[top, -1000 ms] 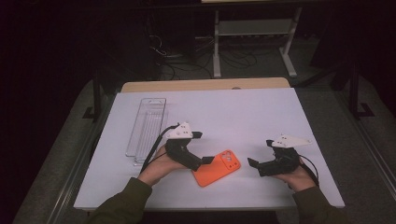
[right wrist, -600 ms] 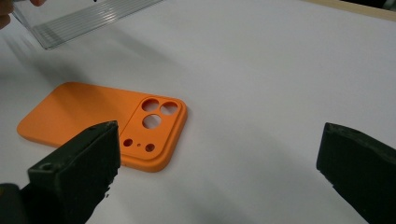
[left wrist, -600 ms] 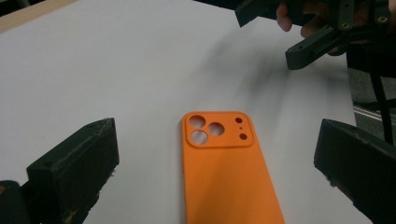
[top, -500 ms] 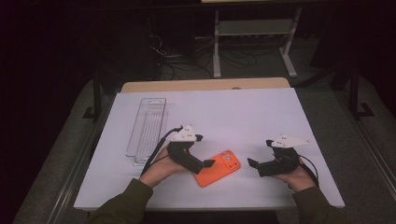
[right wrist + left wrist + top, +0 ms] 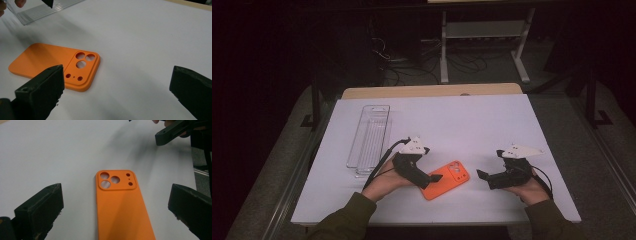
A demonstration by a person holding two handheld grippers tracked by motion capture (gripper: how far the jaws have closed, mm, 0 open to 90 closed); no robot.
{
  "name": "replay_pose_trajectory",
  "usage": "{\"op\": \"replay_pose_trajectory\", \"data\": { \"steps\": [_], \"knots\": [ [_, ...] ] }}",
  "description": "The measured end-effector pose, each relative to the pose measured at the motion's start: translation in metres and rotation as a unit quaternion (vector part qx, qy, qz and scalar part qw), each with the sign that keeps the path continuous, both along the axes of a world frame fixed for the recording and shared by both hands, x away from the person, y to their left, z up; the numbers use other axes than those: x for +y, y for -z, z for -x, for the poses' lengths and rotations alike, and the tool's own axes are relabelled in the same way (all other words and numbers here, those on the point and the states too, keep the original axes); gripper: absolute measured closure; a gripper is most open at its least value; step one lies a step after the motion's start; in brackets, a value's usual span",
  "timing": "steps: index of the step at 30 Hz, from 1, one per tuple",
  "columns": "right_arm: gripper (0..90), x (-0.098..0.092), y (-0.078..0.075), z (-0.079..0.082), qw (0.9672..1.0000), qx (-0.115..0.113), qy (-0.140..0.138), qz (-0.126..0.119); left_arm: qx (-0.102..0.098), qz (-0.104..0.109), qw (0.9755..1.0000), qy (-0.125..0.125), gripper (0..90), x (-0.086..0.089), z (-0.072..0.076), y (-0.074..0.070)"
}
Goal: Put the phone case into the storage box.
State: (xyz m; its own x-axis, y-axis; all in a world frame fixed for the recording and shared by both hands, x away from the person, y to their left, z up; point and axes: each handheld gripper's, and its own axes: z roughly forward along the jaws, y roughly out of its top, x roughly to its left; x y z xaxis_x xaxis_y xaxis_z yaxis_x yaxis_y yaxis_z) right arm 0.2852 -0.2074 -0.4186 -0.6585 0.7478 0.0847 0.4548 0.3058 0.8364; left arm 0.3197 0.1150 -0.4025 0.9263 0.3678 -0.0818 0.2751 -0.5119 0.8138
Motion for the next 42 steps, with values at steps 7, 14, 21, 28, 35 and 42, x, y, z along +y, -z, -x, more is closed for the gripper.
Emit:
{"op": "replay_pose_trajectory", "data": {
  "steps": [7, 14, 21, 28, 35, 42],
  "knots": [
    [0.0, 0.0, 0.0, 0.0, 1.0, 0.0, 0.0, 0.0, 0.007, -0.012, 0.9999, 0.003, 0.0, -0.003, 0.002, 0.005],
    [0.0, 0.0, 0.0, 0.0, 1.0, 0.0, 0.001, 0.001, 0.01, -0.02, 0.9997, 0.007, 0.0, -0.006, 0.003, 0.011],
    [0.0, 0.0, 0.0, 0.0, 1.0, -0.001, 0.0, 0.002, 0.017, -0.027, 0.9995, 0.006, 0.0, -0.009, 0.004, 0.017],
    [0.0, 0.001, 0.0, 0.0, 1.0, 0.003, 0.001, 0.002, 0.022, -0.034, 0.9991, 0.011, 0.0, -0.012, 0.006, 0.021],
    [0.0, 0.001, 0.0, -0.001, 1.0, 0.001, -0.001, 0.004, 0.029, -0.037, 0.9989, 0.009, 0.0, -0.015, 0.008, 0.025],
    [0.0, 0.002, 0.001, -0.001, 1.0, -0.001, -0.002, 0.004, 0.034, -0.049, 0.9982, 0.007, 0.0, -0.018, 0.009, 0.029]
  ]
}}
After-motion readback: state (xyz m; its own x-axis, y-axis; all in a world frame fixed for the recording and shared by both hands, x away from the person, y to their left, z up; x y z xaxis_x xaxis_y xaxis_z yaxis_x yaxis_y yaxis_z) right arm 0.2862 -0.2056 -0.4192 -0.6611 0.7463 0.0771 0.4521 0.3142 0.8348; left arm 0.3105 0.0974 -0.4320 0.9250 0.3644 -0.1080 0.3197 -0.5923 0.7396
